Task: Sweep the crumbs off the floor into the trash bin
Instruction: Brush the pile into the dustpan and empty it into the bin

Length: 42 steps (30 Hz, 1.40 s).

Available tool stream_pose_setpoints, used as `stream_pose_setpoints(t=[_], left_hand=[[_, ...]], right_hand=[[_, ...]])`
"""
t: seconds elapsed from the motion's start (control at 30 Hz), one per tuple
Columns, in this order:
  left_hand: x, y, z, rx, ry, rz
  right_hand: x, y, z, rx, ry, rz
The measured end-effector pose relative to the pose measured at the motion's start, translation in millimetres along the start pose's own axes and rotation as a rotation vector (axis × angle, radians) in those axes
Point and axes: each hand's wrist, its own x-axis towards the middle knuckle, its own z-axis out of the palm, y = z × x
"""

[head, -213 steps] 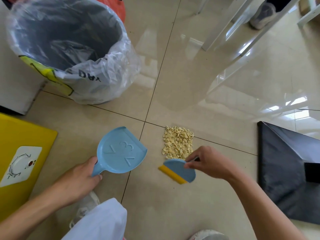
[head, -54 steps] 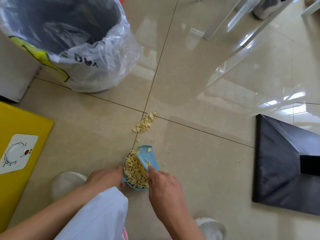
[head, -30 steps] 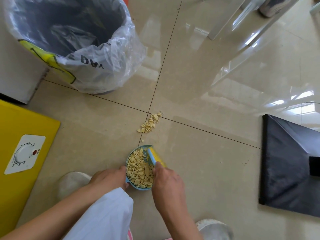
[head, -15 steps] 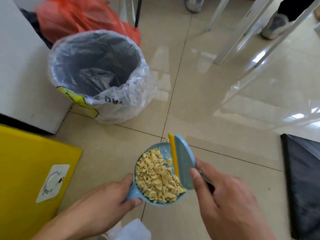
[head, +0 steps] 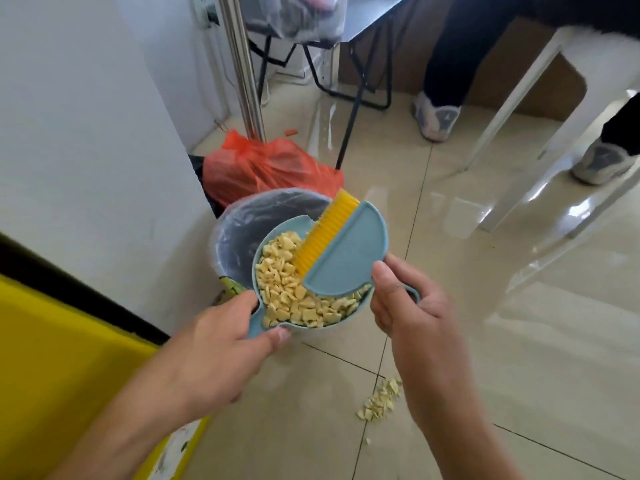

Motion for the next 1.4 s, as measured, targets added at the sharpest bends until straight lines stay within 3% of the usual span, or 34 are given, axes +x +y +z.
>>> stream_pose_setpoints(t=[0.13, 0.3, 0.47, 0.6, 0.73, 1.0, 1.4], left_hand=[[31, -4, -4, 0.003, 0.146, -0.079], [63, -5, -8, 0.272, 0.420, -0.082], [77, -1, -14, 0.388, 0.471, -0.048], [74, 8, -19, 0.550, 0.624, -0.040], [69, 5, -19, 0.641, 0.658, -0.064], [65, -11, -11, 0.573, 0.756, -0.053], [51, -28, 0, 0.640, 0.890, 0.022]], right_hand=[[45, 13, 24, 0.000, 0.004, 0.045], [73, 34, 33, -0.114, 0.026, 0.073], [75, 42, 32, -0.221, 0.040, 0.055], [74, 41, 33, -0.221, 0.038, 0.043], [72, 38, 35, -0.209, 0.033, 0.014], [73, 42, 30, -0.235, 0.034, 0.006], [60, 41, 24, -0.061, 0.069, 0.151]])
